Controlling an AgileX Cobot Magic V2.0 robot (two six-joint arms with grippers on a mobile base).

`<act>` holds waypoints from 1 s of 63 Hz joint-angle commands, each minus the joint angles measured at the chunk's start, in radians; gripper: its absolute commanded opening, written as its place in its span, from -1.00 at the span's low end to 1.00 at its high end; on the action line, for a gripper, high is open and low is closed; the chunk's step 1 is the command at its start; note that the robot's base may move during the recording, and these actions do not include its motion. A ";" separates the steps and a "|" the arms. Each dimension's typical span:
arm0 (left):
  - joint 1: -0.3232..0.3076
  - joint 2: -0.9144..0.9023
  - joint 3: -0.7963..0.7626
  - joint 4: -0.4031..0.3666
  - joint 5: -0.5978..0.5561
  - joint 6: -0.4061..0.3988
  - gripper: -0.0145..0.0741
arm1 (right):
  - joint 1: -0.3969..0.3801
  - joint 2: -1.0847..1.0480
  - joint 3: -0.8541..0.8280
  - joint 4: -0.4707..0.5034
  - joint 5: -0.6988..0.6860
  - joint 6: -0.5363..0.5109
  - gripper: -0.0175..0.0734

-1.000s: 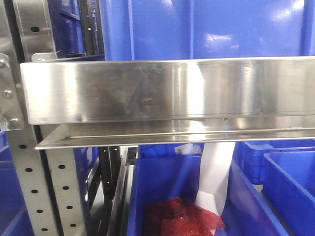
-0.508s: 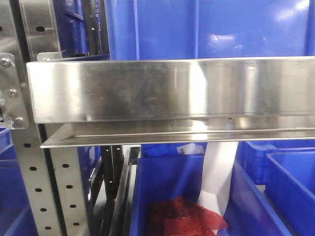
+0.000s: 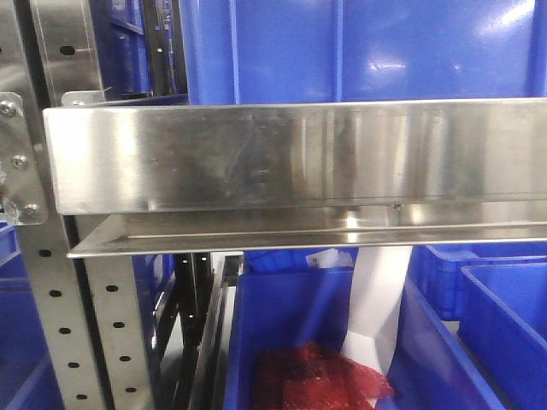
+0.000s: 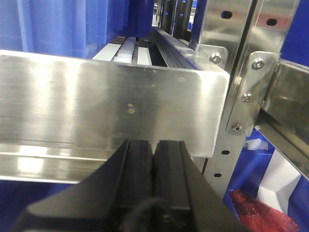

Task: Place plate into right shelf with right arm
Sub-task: 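Lower the white plate into the blue bin with the right gripper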

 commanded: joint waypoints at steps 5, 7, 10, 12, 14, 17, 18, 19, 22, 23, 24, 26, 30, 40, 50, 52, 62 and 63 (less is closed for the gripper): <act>-0.007 -0.004 0.010 -0.002 -0.084 -0.006 -0.78 | -0.002 0.251 -0.195 0.004 -0.054 0.004 -0.49; -0.007 -0.004 0.010 -0.002 -0.084 -0.006 -0.78 | -0.002 0.308 -0.235 0.004 -0.053 0.004 -0.49; -0.007 -0.004 0.010 -0.002 -0.084 -0.006 -0.78 | -0.002 0.376 -0.281 0.004 -0.048 0.003 -0.49; -0.007 -0.004 0.010 -0.002 -0.084 -0.006 -0.78 | -0.002 0.423 -0.309 0.004 -0.046 0.003 -0.49; -0.007 -0.004 0.010 -0.002 -0.084 -0.006 -0.78 | -0.002 0.468 -0.337 0.004 -0.044 0.003 -0.49; -0.007 -0.004 0.010 -0.002 -0.084 -0.006 -0.78 | -0.002 0.531 -0.377 0.004 -0.038 0.003 -0.49; -0.007 -0.004 0.010 -0.002 -0.084 -0.006 -0.78 | -0.002 0.560 -0.396 0.004 -0.034 0.003 -0.49; -0.007 -0.004 0.010 -0.002 -0.084 -0.006 -0.78 | -0.002 0.579 -0.408 0.004 -0.032 0.003 -0.49; -0.007 -0.004 0.010 -0.002 -0.084 -0.006 -0.78 | -0.002 0.634 -0.441 0.004 -0.021 0.003 -0.49; -0.007 -0.004 0.010 -0.002 -0.084 -0.006 -0.78 | -0.002 0.652 -0.451 0.004 -0.017 0.003 -0.49; -0.007 -0.004 0.010 -0.002 -0.084 -0.006 -0.78 | -0.002 0.669 -0.461 0.004 -0.013 0.003 -0.49; -0.007 -0.004 0.010 -0.002 -0.084 -0.006 -0.78 | -0.002 0.709 -0.484 0.004 0.002 0.003 -0.49; -0.007 -0.004 0.010 -0.002 -0.084 -0.006 -0.78 | -0.002 0.767 -0.515 0.004 0.028 0.003 -0.49; -0.007 -0.004 0.010 -0.002 -0.084 -0.006 -0.78 | -0.002 0.872 -0.554 0.004 0.063 0.003 -0.43; -0.007 -0.004 0.010 -0.002 -0.084 -0.006 -0.78 | -0.005 0.907 -0.554 0.004 0.069 0.003 0.14; -0.007 -0.004 0.010 -0.002 -0.084 -0.006 -0.78 | -0.009 0.907 -0.554 0.004 0.069 0.003 0.34; -0.007 -0.004 0.010 -0.002 -0.084 -0.006 -0.78 | -0.047 0.907 -0.554 0.004 0.069 0.003 0.79; -0.007 -0.004 0.010 -0.002 -0.084 -0.006 -0.78 | -0.051 0.907 -0.554 0.004 0.072 0.003 0.78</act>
